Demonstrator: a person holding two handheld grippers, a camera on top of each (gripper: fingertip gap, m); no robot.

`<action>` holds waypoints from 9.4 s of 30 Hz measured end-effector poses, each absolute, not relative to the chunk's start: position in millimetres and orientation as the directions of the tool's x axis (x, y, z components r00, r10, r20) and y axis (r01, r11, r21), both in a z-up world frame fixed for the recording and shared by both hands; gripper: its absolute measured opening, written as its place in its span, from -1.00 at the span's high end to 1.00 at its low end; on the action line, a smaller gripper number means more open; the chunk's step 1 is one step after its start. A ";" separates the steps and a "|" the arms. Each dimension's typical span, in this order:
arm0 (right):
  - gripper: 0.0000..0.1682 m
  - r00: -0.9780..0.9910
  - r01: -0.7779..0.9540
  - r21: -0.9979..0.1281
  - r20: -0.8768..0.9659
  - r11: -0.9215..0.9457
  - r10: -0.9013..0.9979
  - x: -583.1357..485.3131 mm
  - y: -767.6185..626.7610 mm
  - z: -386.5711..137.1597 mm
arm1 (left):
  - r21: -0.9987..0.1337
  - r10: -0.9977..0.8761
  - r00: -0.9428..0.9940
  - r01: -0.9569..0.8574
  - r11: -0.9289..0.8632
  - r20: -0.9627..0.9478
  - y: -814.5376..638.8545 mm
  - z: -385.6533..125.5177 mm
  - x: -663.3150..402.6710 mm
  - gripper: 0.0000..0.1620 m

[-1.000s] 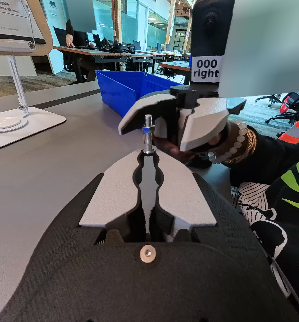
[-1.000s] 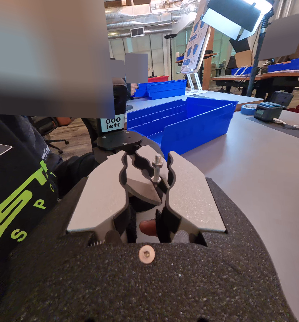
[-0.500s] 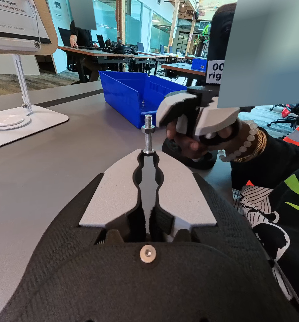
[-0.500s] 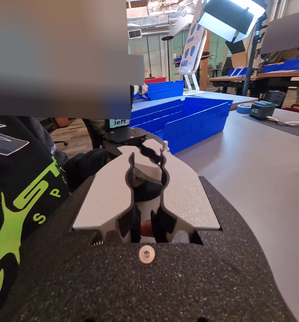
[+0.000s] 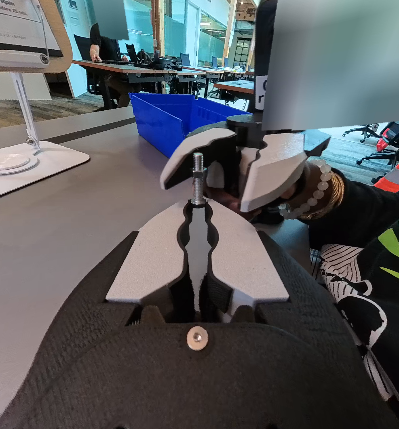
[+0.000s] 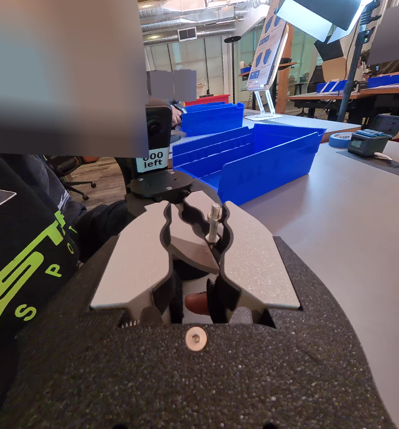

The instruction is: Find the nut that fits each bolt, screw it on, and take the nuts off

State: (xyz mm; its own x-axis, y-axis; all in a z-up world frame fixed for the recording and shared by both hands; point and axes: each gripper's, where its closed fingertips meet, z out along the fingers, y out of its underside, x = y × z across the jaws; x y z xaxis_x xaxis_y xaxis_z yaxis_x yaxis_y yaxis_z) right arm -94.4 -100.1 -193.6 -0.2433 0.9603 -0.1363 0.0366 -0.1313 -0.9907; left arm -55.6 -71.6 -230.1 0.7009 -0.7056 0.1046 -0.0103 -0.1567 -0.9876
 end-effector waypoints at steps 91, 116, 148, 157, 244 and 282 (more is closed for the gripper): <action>0.93 0.888 0.300 -0.822 0.056 -0.484 0.456 183.2 261.2 -276.8 | -0.981 -0.688 0.701 0.089 -0.174 0.186 -68.1 -223.6 -64.7 0.52; 0.15 0.777 0.122 -0.958 -0.071 -0.261 0.625 125.9 164.3 -190.8 | -0.996 -0.359 0.929 0.094 -0.006 0.090 -66.1 -188.2 -134.9 0.35; 0.75 0.714 0.583 -0.761 0.311 -0.286 0.627 76.7 88.2 -282.1 | -0.935 0.168 0.953 -0.197 -0.294 -0.253 -62.0 -235.7 -238.4 0.76; 0.75 0.607 0.619 -0.771 0.349 -0.149 0.714 45.7 51.0 -282.8 | -0.927 -0.014 0.959 -0.279 -0.251 -0.284 -40.3 -236.2 -180.8 0.77; 0.92 0.826 0.441 -0.855 0.266 -0.275 0.497 136.2 75.8 -238.3 | -0.949 -0.157 0.972 -0.207 -0.239 -0.172 -3.1 -237.0 -33.5 0.76; 0.82 0.327 0.246 -0.960 0.211 0.133 0.921 -299.3 -61.3 -129.1 | -0.847 0.438 0.732 -0.387 -0.365 -0.523 -217.1 -98.0 -377.9 0.78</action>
State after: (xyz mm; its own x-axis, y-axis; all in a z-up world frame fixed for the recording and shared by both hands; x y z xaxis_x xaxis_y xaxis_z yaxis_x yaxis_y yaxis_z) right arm -299.3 -61.3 -129.1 0.3265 0.9212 0.2115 0.2457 0.1333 -0.9601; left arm -377.9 -217.1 -98.0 0.7317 0.4375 -0.5227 -0.3866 -0.3652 -0.8469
